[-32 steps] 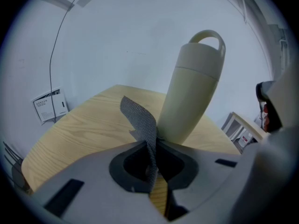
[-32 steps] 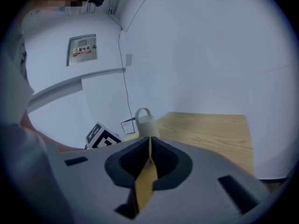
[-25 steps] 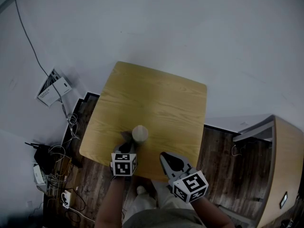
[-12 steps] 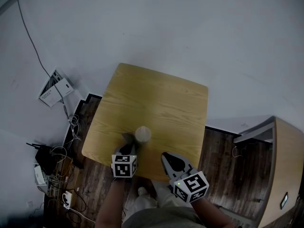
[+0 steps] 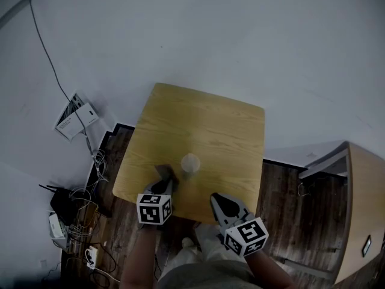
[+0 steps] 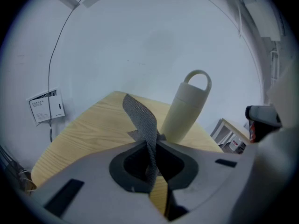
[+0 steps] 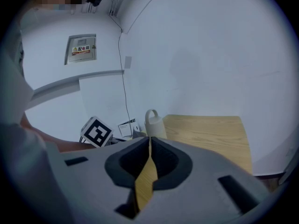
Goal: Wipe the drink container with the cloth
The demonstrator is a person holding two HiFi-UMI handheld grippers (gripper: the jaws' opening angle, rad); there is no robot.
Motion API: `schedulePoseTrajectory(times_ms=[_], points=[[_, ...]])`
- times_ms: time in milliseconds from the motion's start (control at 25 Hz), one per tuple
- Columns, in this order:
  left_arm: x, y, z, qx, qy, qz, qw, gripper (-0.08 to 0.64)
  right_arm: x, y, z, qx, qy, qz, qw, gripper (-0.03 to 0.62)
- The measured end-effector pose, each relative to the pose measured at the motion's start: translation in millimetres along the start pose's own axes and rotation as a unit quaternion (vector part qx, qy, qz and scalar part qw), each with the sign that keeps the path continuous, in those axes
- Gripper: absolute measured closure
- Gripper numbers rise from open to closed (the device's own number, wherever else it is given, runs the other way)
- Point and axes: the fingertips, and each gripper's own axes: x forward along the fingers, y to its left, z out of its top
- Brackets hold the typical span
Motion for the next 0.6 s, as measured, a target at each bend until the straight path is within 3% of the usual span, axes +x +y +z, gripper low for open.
schedulePoseTrajectory(times_ms=[280, 600], points=[[-20, -4, 22, 0.017, -0.021, -0.022, 0.9994, 0.538, -10, 14, -2, 0.002, -0.016, -0.022, 1.0, 0.58], [-31, 1, 47, 0.015, -0.034, -0.053, 0.9979, 0.538, -5, 32, -4, 0.002, -0.018, -0.017, 1.0, 0.58]])
